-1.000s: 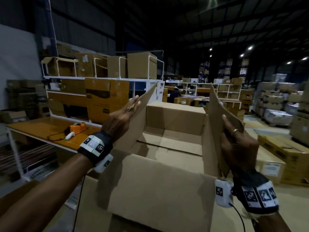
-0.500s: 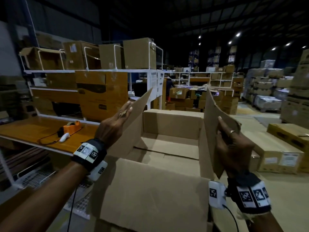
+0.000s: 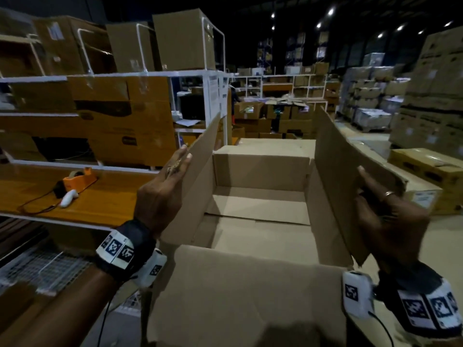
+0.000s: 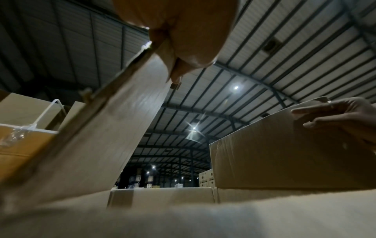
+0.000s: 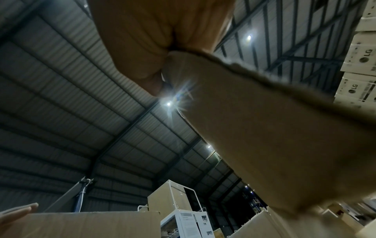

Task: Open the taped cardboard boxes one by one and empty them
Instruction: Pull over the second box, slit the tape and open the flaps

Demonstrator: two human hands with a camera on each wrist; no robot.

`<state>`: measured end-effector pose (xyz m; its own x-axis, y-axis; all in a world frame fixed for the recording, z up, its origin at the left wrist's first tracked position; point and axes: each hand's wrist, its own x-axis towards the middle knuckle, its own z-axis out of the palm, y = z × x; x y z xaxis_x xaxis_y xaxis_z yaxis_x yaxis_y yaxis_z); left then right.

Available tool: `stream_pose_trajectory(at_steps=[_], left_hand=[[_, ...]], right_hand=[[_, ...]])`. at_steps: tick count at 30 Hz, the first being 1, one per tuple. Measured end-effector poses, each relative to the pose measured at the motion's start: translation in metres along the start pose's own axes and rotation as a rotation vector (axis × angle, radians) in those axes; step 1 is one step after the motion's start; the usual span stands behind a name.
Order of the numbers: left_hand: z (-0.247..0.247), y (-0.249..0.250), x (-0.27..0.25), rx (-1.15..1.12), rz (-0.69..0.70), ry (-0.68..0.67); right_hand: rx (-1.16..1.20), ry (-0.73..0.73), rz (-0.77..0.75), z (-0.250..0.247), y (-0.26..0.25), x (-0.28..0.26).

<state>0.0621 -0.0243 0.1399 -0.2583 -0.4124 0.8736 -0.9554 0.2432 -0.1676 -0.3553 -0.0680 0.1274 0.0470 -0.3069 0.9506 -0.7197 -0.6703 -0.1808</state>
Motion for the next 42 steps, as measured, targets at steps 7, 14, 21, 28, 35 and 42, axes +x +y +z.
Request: stream_pose_trajectory(at_steps=[7, 14, 21, 28, 35, 42], left_hand=[[-0.028, -0.002, -0.008, -0.028, -0.028, 0.047], [-0.034, -0.012, -0.024, -0.056, -0.085, -0.074], [0.004, -0.024, -0.062, -0.115, -0.119, -0.276], [0.015, -0.019, -0.088, -0.14, -0.123, -0.233], [0.006, 0.006, -0.097, -0.045, -0.03, -0.085], [-0.005, -0.008, -0.096, 0.091, -0.289, -0.241]], right_hand=[[0.021, -0.037, 0.005, -0.02, -0.032, -0.002], [-0.028, -0.135, -0.025, -0.021, -0.053, 0.01], [-0.06, -0.197, 0.07, 0.01, -0.044, 0.0], [-0.094, -0.305, 0.15, 0.035, -0.034, -0.052], [-0.224, -0.415, 0.085, 0.042, -0.036, -0.094], [-0.219, -0.38, 0.271, 0.023, -0.037, -0.091]])
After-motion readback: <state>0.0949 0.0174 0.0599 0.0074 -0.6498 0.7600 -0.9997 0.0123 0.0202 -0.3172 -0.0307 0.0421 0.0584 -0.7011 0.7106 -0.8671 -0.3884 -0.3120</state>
